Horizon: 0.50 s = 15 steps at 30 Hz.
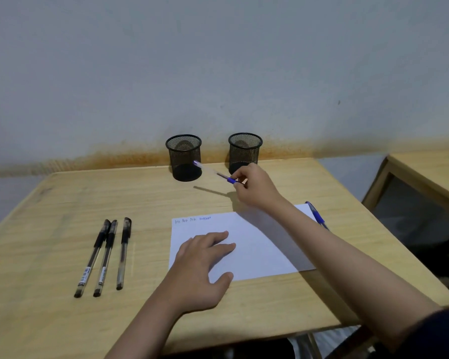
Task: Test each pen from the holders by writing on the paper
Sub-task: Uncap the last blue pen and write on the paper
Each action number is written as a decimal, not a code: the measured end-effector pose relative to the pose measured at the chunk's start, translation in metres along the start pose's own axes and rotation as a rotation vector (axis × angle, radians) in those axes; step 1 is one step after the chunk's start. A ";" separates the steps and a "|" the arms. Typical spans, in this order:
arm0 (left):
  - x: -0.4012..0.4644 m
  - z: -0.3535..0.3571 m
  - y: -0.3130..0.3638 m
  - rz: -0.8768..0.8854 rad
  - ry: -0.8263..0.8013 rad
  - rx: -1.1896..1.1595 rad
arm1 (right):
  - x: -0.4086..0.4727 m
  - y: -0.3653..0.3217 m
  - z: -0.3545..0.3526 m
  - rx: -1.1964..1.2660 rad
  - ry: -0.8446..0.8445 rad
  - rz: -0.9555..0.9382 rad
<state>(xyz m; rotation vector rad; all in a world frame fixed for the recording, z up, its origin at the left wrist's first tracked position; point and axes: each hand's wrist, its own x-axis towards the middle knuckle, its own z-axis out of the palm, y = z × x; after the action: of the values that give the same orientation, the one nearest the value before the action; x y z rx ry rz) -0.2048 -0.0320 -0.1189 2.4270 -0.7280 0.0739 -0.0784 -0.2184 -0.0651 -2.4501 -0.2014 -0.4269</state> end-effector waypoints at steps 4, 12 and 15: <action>-0.001 0.001 0.001 0.015 0.015 -0.014 | -0.034 -0.022 -0.012 0.369 0.060 0.060; -0.001 -0.001 0.009 0.019 0.384 -0.096 | -0.080 -0.039 -0.025 0.854 -0.026 0.231; -0.001 -0.006 0.015 0.041 0.541 -0.147 | -0.094 -0.045 -0.022 0.850 -0.083 0.280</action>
<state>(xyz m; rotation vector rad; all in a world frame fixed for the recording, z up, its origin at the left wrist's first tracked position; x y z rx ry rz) -0.2129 -0.0378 -0.1064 2.1076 -0.5106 0.6415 -0.1830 -0.2003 -0.0559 -1.6232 -0.0502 -0.0772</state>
